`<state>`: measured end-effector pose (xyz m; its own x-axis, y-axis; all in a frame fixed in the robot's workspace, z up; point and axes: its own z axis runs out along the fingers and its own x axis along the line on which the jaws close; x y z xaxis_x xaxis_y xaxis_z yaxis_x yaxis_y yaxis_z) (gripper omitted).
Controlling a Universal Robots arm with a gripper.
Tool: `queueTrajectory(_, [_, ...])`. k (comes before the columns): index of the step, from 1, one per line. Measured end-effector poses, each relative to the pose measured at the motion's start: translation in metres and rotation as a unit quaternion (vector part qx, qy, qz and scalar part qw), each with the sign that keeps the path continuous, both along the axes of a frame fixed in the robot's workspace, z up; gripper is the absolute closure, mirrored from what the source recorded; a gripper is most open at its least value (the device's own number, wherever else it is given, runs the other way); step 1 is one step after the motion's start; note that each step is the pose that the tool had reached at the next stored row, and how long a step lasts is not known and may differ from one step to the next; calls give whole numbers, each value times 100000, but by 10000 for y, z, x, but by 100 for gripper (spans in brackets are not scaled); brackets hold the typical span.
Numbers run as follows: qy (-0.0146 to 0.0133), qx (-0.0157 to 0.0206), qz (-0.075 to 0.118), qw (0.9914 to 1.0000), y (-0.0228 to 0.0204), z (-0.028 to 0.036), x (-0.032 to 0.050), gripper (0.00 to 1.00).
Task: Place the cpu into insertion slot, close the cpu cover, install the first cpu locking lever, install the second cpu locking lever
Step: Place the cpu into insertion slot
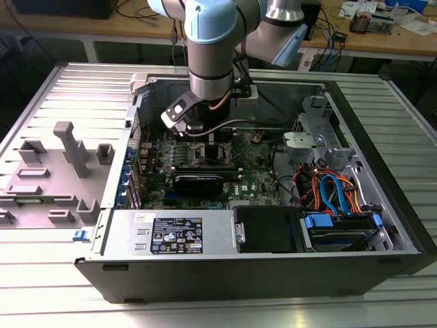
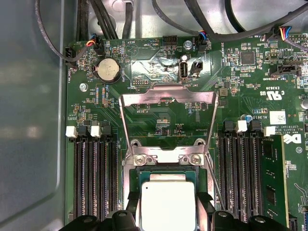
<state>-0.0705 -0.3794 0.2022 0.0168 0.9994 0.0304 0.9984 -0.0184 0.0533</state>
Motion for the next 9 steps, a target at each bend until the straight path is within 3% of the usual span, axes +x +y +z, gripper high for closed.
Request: queueTrajectory(9, [-3,74,577,99998,0,-15,-7,46])
